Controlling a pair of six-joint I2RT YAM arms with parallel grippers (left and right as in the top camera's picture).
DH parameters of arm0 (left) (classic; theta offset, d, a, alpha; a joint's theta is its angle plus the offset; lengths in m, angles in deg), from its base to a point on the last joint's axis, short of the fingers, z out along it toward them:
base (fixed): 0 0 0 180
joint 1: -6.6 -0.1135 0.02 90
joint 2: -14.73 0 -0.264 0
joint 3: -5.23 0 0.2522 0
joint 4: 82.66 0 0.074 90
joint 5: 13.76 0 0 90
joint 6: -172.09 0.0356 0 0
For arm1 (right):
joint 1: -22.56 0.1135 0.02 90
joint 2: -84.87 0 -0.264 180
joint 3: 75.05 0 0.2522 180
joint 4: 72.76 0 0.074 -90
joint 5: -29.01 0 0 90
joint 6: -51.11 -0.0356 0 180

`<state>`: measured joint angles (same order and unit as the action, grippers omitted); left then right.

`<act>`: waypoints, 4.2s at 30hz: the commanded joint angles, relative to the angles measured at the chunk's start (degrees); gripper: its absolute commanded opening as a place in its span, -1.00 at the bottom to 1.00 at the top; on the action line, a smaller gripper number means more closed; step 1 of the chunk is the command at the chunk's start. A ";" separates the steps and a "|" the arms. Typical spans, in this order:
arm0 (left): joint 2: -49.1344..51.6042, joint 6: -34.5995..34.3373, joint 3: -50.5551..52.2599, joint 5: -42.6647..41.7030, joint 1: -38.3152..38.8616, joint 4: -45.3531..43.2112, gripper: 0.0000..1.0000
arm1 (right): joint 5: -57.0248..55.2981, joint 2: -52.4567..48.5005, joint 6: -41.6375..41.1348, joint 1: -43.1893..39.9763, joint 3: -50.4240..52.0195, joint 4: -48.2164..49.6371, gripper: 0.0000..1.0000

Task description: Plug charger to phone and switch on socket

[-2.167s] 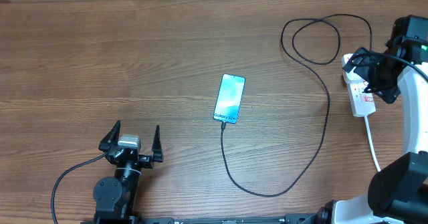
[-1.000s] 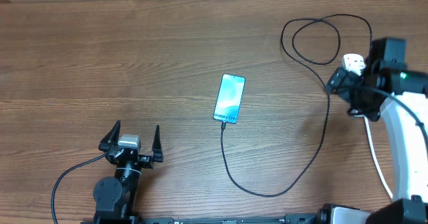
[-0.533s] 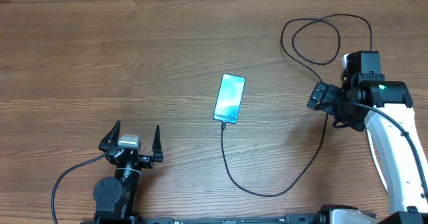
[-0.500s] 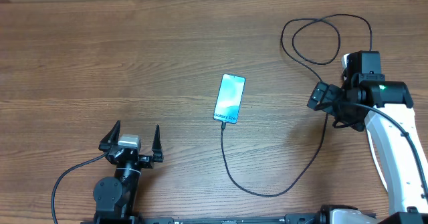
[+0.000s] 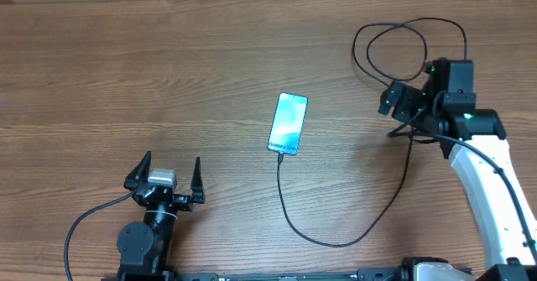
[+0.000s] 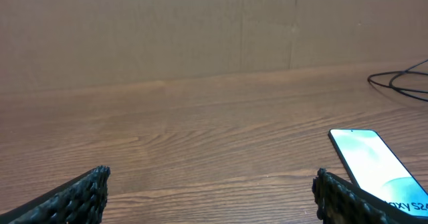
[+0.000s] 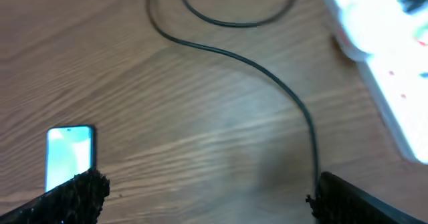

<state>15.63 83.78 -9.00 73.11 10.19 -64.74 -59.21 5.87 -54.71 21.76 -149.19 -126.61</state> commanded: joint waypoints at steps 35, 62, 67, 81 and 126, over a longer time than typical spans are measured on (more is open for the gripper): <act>-0.61 0.94 0.20 0.61 -0.52 0.15 0.99 | 7.32 1.66 2.84 1.44 30.75 37.22 1.00; -0.61 0.92 0.20 0.61 -0.52 0.15 0.99 | 8.83 2.43 3.67 1.51 50.05 67.32 1.00; -0.61 0.92 0.20 0.61 -0.52 0.15 1.00 | 8.81 3.74 3.72 1.51 52.74 68.32 1.00; -0.61 0.92 0.20 0.59 -0.52 0.15 1.00 | 8.61 13.07 3.74 1.49 56.37 65.00 0.99; -0.61 0.92 0.20 0.61 -0.52 0.15 0.99 | 8.63 36.39 4.35 1.49 59.93 48.04 1.00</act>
<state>15.63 83.80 -9.00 73.11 10.19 -64.71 -50.73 41.13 -50.84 22.98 -89.82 -77.79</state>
